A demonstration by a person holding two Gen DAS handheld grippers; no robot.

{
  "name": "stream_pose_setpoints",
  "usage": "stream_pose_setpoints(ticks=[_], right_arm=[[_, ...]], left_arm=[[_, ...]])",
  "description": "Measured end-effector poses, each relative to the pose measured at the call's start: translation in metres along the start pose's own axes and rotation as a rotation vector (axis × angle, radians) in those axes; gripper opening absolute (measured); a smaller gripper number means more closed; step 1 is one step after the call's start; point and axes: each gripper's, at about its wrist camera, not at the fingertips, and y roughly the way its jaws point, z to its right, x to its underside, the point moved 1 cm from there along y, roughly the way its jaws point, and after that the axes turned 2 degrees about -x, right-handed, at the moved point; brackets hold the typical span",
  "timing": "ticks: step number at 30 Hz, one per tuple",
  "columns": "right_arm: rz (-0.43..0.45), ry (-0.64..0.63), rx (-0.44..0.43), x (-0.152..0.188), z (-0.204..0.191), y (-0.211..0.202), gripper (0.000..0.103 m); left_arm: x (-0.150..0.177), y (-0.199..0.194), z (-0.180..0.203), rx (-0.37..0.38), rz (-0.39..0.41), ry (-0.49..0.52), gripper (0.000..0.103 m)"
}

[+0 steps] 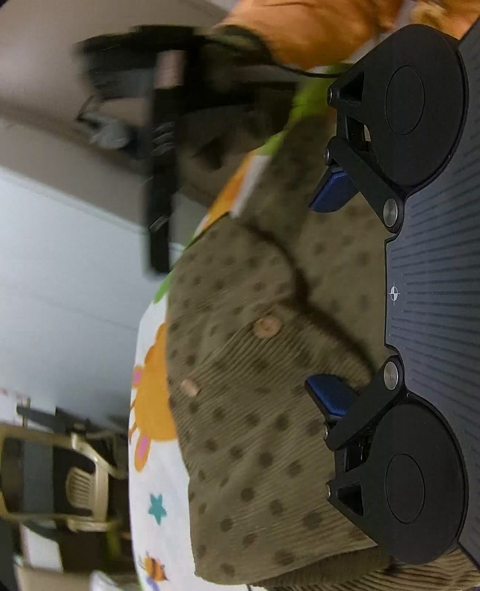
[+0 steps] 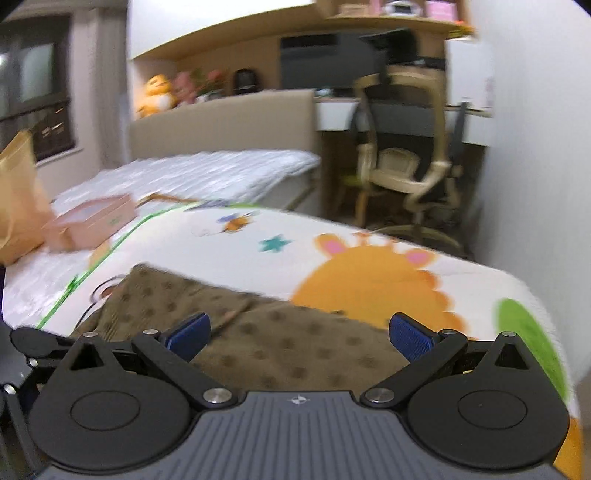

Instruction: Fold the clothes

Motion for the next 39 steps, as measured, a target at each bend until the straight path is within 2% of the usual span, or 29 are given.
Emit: stream_pose_setpoints(ticks=[1, 4, 6, 9, 12, 15, 17, 18, 22, 23, 24, 25, 26, 27, 29, 31, 32, 34, 36, 39], right_arm=[[-0.018, -0.017, -0.017, 0.001, -0.006, 0.01, 0.103], [-0.131, -0.122, 0.072, 0.02, -0.016, 0.041, 0.103], [-0.114, -0.235, 0.114, 0.036, -0.023, 0.036, 0.103], [-0.131, -0.257, 0.123, 0.043, -0.018, 0.013, 0.103], [-0.125, -0.202, 0.126, 0.05, -0.001, -0.02, 0.103], [-0.101, -0.041, 0.095, 0.052, 0.028, -0.05, 0.103], [-0.083, 0.094, 0.062, 0.051, 0.052, -0.06, 0.098], [-0.075, 0.154, 0.05, 0.05, 0.062, -0.063, 0.091], [-0.076, 0.312, 0.008, 0.051, 0.087, -0.045, 0.077], [-0.084, 0.332, -0.006, 0.052, 0.087, -0.036, 0.076], [-0.093, 0.352, -0.021, 0.053, 0.087, -0.028, 0.069], [-0.102, 0.371, -0.035, 0.055, 0.087, -0.019, 0.056], [-0.107, 0.372, -0.054, 0.056, 0.083, -0.011, 0.05], [-0.11, 0.353, -0.044, 0.054, 0.078, -0.006, 0.043], [-0.11, 0.285, -0.016, 0.051, 0.065, 0.0, 0.033], [-0.107, 0.209, 0.017, 0.044, 0.053, -0.004, 0.021], [-0.1, 0.199, 0.021, 0.04, 0.051, -0.011, 0.019], [-0.054, 0.189, 0.012, 0.03, 0.049, -0.037, 0.015], [-0.016, 0.175, -0.006, 0.03, 0.041, -0.066, 0.014], [0.042, 0.154, -0.035, 0.029, 0.029, -0.111, 0.013]], left_arm=[[0.001, -0.003, -0.001, 0.007, -0.005, -0.007, 0.098], [0.003, -0.012, -0.006, 0.026, -0.017, -0.029, 0.098], [0.004, -0.024, -0.014, 0.025, -0.009, -0.047, 0.098], [0.001, -0.045, -0.027, -0.006, 0.037, -0.087, 0.099], [-0.003, -0.07, -0.049, -0.071, 0.101, -0.181, 0.099], [-0.001, -0.088, -0.074, -0.113, 0.165, -0.339, 0.099], [0.003, -0.094, -0.088, -0.122, 0.195, -0.427, 0.099], [0.004, -0.095, -0.093, -0.126, 0.201, -0.46, 0.099], [0.003, -0.079, -0.111, -0.124, 0.19, -0.563, 0.096], [0.001, -0.073, -0.114, -0.123, 0.187, -0.574, 0.094], [0.001, -0.067, -0.114, -0.125, 0.181, -0.579, 0.086], [0.001, -0.061, -0.114, -0.128, 0.173, -0.58, 0.084], [0.001, -0.055, -0.114, -0.131, 0.165, -0.578, 0.084], [0.002, -0.049, -0.112, -0.133, 0.155, -0.572, 0.083], [0.002, -0.038, -0.107, -0.146, 0.133, -0.544, 0.072], [0.0, -0.031, -0.097, -0.217, 0.121, -0.463, 0.043], [-0.001, -0.03, -0.093, -0.238, 0.119, -0.43, 0.037], [-0.004, -0.039, -0.091, -0.231, 0.121, -0.427, 0.029], [-0.012, -0.061, -0.084, -0.224, 0.16, -0.414, 0.02], [-0.018, -0.101, -0.06, -0.203, 0.235, -0.362, 0.02]])
